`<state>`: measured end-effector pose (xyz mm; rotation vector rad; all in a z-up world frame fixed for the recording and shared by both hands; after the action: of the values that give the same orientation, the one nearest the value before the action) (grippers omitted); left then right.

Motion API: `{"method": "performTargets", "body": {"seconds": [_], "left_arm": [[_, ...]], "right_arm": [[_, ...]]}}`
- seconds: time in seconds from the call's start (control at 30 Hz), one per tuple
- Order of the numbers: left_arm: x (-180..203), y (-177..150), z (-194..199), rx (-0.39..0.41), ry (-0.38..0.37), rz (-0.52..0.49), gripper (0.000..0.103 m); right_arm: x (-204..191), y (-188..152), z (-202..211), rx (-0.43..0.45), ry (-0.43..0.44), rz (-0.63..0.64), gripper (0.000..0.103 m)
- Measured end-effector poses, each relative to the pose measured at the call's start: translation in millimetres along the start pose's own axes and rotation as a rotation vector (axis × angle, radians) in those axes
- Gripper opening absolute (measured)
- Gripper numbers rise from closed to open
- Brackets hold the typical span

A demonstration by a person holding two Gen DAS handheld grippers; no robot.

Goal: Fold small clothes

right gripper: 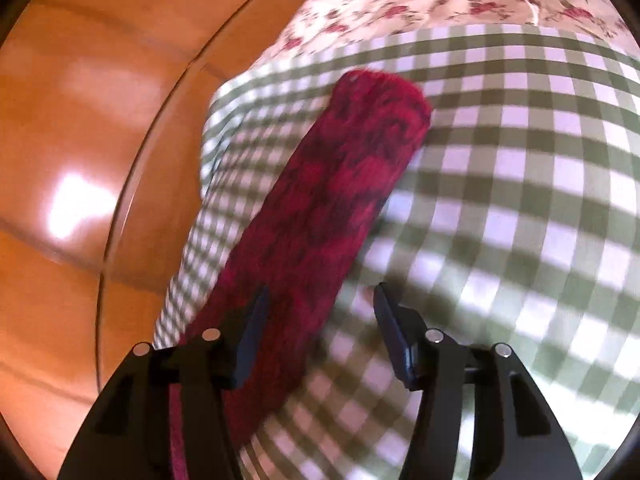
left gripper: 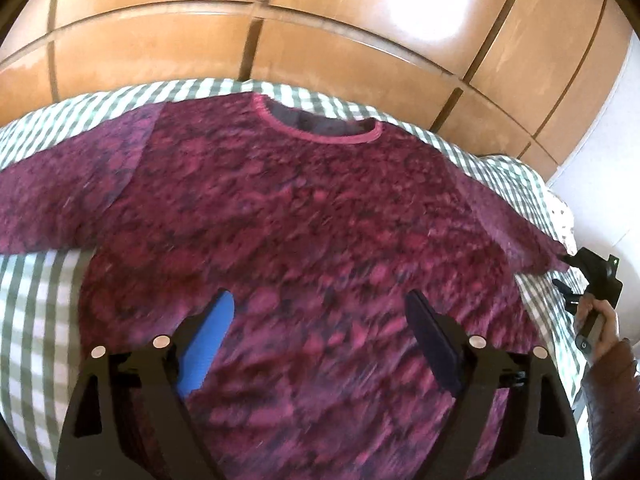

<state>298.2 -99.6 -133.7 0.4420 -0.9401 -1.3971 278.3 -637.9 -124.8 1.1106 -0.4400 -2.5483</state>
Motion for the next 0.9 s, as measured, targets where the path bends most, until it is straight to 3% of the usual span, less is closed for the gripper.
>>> {"method": "performTargets", "body": {"seconds": [0.07, 0.1, 0.17, 0.27, 0.33, 0.47, 0.63, 0.77, 0.9], "left_arm": [[7, 1, -11, -0.006, -0.002, -0.021, 0.083], [13, -2, -19, -0.02, -0.005, -0.039, 0.076], [16, -7, -30, -0.046, 0.005, -0.061, 0.076], [15, -15, -44, -0.065, 0.035, -0.082, 0.076], [16, -18, -46, -0.068, 0.039, -0.102, 0.078], [19, -23, -50, -0.07, 0.019, -0.121, 0.088], [20, -23, -51, -0.069, 0.008, -0.119, 0.089], [17, -20, -45, -0.065, -0.018, -0.07, 0.088], [16, -19, -39, -0.073, -0.008, -0.041, 0.083]], "right_arm": [[2, 10, -8, 0.009, -0.016, -0.017, 0.047], [2, 15, -14, 0.01, -0.024, -0.027, 0.043], [1, 20, -21, -0.001, -0.029, -0.032, 0.04], [-7, 18, -27, -0.019, -0.025, 0.02, 0.025], [-19, 15, -25, -0.014, -0.01, 0.085, 0.012], [-58, -1, 0, 0.023, 0.059, 0.252, 0.01], [-128, -54, 39, 0.067, 0.136, 0.61, 0.009], [-177, -136, 63, 0.034, 0.225, 0.91, 0.009], [-192, -209, 68, -0.036, 0.269, 1.064, 0.009]]}}
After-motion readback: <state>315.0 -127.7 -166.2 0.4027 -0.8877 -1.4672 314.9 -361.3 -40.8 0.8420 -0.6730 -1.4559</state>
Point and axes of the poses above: each gripper's, at about its wrist camera, not at the fingertips, and z roughly against the way its jaws point, x to its right, y to its top, the point moved 10 cm from there along -z, roughly the way its jaws point, and after that the axes turned 12 degrees about x, right-handed, at the moved point
